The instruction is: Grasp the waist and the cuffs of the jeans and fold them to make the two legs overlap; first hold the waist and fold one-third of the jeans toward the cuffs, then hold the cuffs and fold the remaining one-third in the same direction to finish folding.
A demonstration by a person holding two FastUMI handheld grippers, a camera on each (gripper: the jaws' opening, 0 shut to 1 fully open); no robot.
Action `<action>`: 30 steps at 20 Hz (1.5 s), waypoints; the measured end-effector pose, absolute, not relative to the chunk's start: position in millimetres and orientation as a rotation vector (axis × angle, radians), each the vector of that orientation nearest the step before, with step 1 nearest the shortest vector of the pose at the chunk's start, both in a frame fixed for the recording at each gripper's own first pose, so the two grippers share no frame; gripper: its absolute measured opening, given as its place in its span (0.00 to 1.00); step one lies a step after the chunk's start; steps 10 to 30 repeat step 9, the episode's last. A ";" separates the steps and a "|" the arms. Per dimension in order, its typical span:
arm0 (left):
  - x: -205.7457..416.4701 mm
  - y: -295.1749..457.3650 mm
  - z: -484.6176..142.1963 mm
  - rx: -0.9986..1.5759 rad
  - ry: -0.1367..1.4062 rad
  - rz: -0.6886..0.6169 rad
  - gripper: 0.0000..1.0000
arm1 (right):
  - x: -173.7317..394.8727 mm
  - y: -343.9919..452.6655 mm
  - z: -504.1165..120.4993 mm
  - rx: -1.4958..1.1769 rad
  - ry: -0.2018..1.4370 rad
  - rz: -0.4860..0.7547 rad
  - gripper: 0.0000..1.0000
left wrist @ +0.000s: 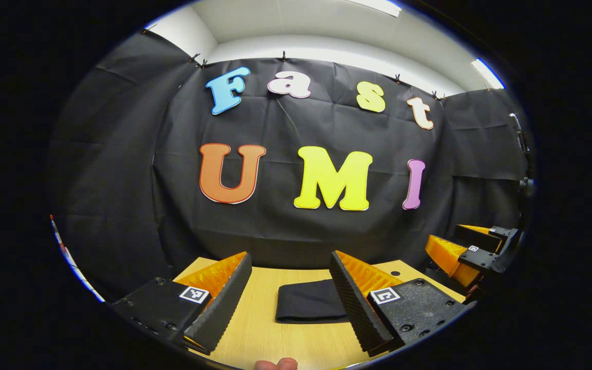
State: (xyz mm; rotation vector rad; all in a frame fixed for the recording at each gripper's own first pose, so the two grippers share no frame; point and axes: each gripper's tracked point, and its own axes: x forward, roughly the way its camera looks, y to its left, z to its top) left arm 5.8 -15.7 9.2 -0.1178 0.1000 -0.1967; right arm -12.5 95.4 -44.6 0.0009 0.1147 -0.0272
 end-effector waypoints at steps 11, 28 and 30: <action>12.4 -16.5 1.9 -0.118 0.105 -0.211 0.98 | -10.7 116.9 -42.8 -0.025 0.137 -0.003 0.96; 12.4 -16.5 1.9 -0.118 0.105 -0.211 0.98 | -10.7 116.9 -42.8 -0.025 0.137 -0.003 0.96; 12.4 -16.5 1.9 -0.118 0.105 -0.211 0.98 | -10.7 116.9 -42.8 -0.025 0.137 -0.003 0.96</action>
